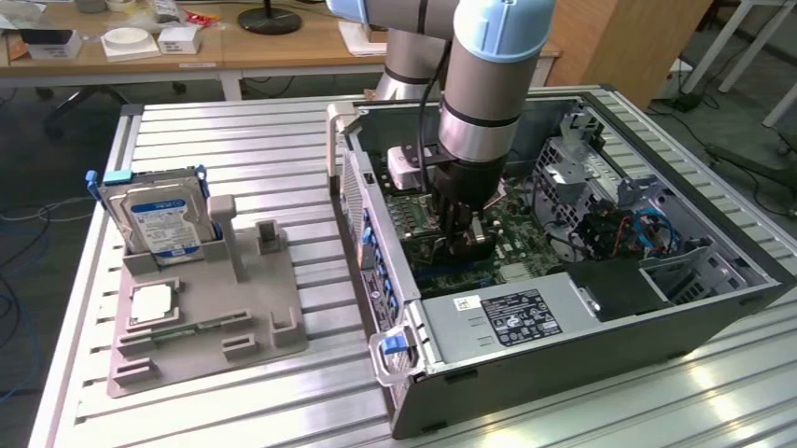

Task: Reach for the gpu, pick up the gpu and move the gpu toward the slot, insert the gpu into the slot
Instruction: 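Insert the gpu into the slot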

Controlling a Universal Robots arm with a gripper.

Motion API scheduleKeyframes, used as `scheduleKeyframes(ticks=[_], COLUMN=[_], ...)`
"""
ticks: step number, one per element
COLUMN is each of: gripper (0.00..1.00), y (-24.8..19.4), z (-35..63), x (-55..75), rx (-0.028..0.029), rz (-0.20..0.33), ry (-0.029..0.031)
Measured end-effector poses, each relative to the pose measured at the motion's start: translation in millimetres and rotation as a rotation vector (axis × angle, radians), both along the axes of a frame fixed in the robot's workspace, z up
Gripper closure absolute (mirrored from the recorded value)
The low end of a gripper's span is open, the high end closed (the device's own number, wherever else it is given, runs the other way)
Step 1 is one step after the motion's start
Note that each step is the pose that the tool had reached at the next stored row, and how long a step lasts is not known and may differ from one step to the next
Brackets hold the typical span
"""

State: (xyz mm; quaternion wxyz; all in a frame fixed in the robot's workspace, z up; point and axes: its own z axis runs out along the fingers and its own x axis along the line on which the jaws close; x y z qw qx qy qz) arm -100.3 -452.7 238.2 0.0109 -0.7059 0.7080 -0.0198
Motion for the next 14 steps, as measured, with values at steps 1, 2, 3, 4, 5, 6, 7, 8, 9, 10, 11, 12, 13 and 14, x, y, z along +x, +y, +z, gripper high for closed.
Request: scheduleKeyframes(ticks=[1, 2, 3, 4, 5, 6, 7, 8, 9, 10, 11, 12, 13, 14], gripper=[0.74, 0.74, 0.74, 0.74, 0.74, 0.74, 0.74, 0.74, 0.74, 0.74, 0.74, 0.74, 0.74, 0.74], y=[0.0, 0.0, 0.1, 0.0, 0.0, 0.0, 0.0, 0.0, 0.0, 0.0, 0.0, 0.0, 0.0, 0.0], z=[0.0, -0.1, -0.3, -0.3, -0.3, -0.3, -0.3, -0.3, -0.3, -0.4, -0.5, -0.5, -0.5, -0.5], x=[0.0, 0.3, 1.1, 1.2, 1.2, 1.2, 1.2, 1.2, 1.2, 0.7, 0.2, 0.3, 0.3, 0.3], rx=[0.0, 0.0, 0.0002, 0.0001, 0.0001, 0.0, 0.0, 0.0, 0.0, 0.0, 0.0001, 0.0001, 0.0001, 0.0001], rz=[0.0, 0.0, 0.0, 0.0, 0.0, 0.0, 0.0, 0.0, 0.0, 0.0, 0.0, 0.0, 0.0, 0.0], ry=[0.0, 0.0, 0.0, 0.0, 0.0, -0.0001, 0.0, 0.0, 0.0, -0.0002, -0.0003, -0.0001, 0.0, -0.0001])
